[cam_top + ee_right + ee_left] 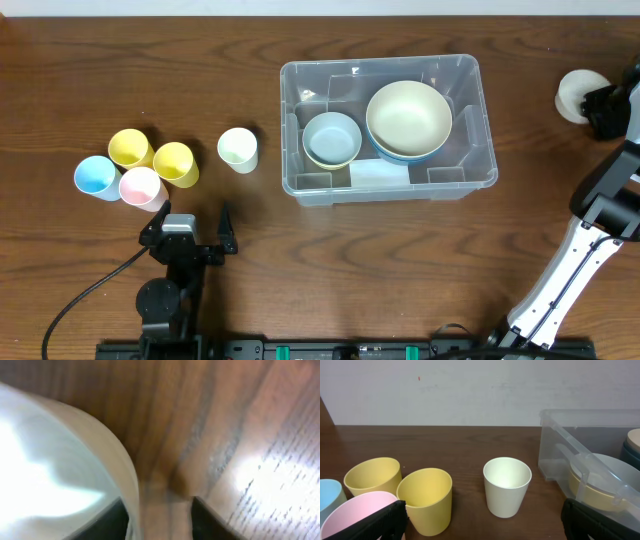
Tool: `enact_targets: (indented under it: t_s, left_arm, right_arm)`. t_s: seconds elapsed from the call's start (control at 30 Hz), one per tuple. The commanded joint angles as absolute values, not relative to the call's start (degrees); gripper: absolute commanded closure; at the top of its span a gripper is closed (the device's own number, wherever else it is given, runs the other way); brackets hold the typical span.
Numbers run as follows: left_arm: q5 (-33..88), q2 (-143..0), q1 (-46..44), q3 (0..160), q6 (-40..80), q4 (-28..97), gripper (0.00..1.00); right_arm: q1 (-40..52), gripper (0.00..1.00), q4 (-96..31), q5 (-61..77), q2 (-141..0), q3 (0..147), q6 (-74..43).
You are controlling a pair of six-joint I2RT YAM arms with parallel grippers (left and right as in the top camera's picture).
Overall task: Pack container
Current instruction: 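Carry the white bowl into the bin onto the grey bowl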
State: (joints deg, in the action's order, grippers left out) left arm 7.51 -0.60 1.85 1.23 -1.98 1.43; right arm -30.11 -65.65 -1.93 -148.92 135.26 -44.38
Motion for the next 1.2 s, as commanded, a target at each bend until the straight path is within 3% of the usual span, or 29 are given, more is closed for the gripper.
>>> enact_targets:
  t_s: [0.0, 0.03, 0.37, 0.57, 0.67, 0.83, 1.0, 1.17]
  left_arm:
    - [8.4, -0.3, 2.2, 0.2, -2.8, 3.4, 0.02]
    - [8.4, -0.3, 2.2, 0.2, -2.8, 3.4, 0.02]
    - [8.4, -0.3, 2.2, 0.2, -2.8, 3.4, 0.02]
    - [8.4, -0.3, 2.2, 0.2, -2.8, 3.4, 0.02]
    - [8.4, -0.3, 2.2, 0.2, -2.8, 3.4, 0.02]
    - [8.4, -0.3, 2.2, 0.2, -2.8, 3.4, 0.02]
    - [8.4, -0.3, 2.2, 0.2, -2.8, 3.4, 0.02]
    - [8.4, -0.3, 2.2, 0.2, -2.8, 3.4, 0.02]
  right_arm:
    - [-30.2, 0.88, -66.4, -1.8, -149.7, 135.3, -45.0]
    - [-30.2, 0.99, -66.7, -1.0, -149.5, 135.4, -45.0]
    - [-30.2, 0.99, -66.9, 7.6, -140.3, 139.3, -44.9]
    - [-27.4, 0.99, -64.6, 23.2, -127.2, 141.4, -39.7]
    - [-22.3, 0.99, -65.2, 28.3, -120.7, 141.4, -32.6]
    - [-8.5, 0.98, -72.8, 22.8, -115.8, 141.4, -15.7]
    - [5.0, 0.99, -80.3, 17.3, -118.0, 138.6, -14.3]
    - [14.5, 0.99, -80.0, 17.3, -121.1, 132.7, -14.3]
